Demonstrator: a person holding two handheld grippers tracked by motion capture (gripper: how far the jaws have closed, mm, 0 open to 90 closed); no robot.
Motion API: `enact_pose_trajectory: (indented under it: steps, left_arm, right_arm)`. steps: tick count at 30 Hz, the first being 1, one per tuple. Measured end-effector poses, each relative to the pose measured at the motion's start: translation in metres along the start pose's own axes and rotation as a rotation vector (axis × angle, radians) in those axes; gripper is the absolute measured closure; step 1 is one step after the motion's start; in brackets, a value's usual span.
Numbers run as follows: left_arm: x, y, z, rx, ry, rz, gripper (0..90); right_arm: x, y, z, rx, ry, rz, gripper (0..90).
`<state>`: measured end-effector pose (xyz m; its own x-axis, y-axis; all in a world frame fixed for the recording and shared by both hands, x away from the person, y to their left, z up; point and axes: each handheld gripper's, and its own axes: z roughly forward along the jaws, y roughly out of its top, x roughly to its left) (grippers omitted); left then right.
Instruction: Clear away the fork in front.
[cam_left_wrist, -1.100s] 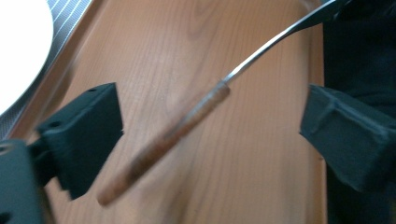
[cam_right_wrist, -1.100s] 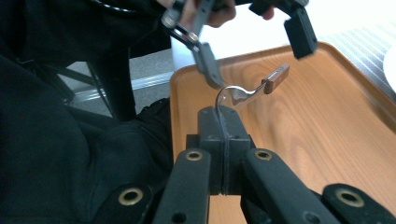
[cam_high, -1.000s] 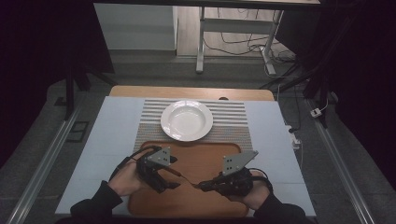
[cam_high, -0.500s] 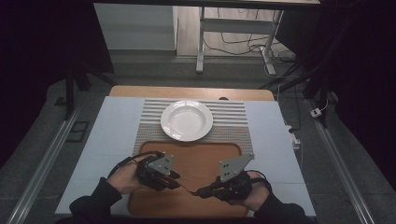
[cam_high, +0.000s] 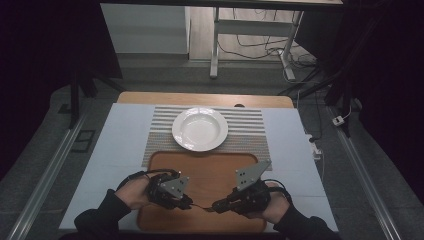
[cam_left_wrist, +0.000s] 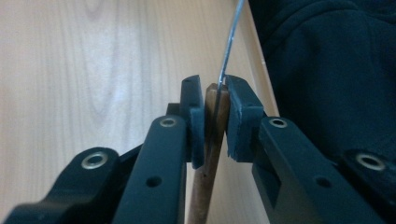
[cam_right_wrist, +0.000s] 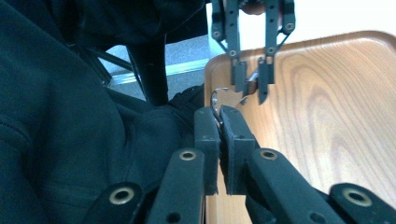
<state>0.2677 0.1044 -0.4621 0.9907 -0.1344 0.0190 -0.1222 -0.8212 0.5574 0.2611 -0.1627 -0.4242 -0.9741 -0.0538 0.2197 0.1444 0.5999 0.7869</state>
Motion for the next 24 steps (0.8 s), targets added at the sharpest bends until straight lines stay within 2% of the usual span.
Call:
enact_pose_trajectory:
  steps: [5,9,14,15,19,24]
  left_arm:
    - [-0.002,0.0,0.0,0.002,0.012,-0.01,79.7]
    - [-0.002,0.0,-0.002,-0.005,0.028,-0.048,80.0]
    - [-0.004,0.001,-0.002,-0.016,0.026,-0.073,80.0]
    - [-0.003,0.001,-0.003,-0.015,0.019,-0.077,80.0]
    - [-0.003,0.001,-0.006,-0.021,0.033,-0.1,80.1]
    - [-0.003,-0.004,-0.01,-0.023,0.052,-0.159,80.0]
  right_arm:
    - [-0.002,-0.001,-0.002,-0.019,-0.033,0.015,81.9]
    - [-0.004,-0.001,-0.004,-0.044,-0.076,0.034,77.6]
    - [-0.005,0.0,-0.005,-0.055,-0.091,0.041,76.0]
    - [-0.005,0.0,-0.004,-0.056,-0.091,0.04,73.8]
    - [-0.005,0.0,-0.004,-0.055,-0.138,0.039,63.9]
    - [-0.008,0.0,-0.011,-0.099,-0.227,0.065,51.9]
